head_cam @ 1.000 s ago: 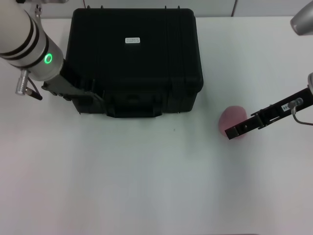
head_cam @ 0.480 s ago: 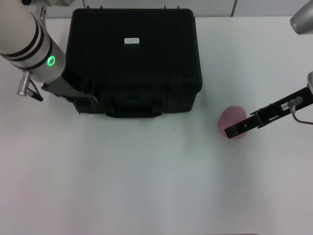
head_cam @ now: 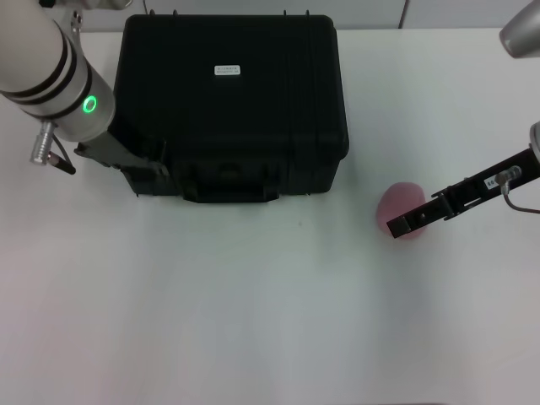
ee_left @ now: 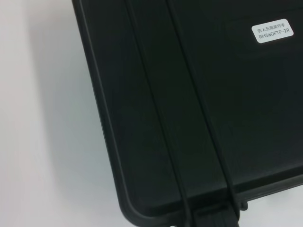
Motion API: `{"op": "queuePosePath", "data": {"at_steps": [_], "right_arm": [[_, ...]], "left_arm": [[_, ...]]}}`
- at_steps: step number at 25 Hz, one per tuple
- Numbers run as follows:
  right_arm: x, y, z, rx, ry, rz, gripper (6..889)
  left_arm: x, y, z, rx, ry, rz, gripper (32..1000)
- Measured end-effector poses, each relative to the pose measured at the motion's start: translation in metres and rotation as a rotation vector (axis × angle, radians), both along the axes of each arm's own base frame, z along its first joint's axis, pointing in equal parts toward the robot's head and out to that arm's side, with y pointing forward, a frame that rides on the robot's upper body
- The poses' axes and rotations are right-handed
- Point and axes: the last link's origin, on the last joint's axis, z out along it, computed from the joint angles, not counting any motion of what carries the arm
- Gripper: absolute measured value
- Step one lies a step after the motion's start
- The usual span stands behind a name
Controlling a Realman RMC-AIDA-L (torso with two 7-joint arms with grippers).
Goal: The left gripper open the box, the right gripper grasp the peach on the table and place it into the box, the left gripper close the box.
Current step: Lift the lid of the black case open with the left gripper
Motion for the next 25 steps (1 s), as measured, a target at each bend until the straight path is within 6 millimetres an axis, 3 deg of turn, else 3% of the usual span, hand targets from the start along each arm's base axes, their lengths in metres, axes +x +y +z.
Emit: {"op": "queuePosePath", "data": {"at_steps": [25], "right_arm": [[0.0004, 0.0004, -0.0005, 0.003, -0.002, 0.001, 781]], "left_arm": [[0.0044, -0.0022, 0.0031, -0.005, 0.006, -0.003, 382]]}}
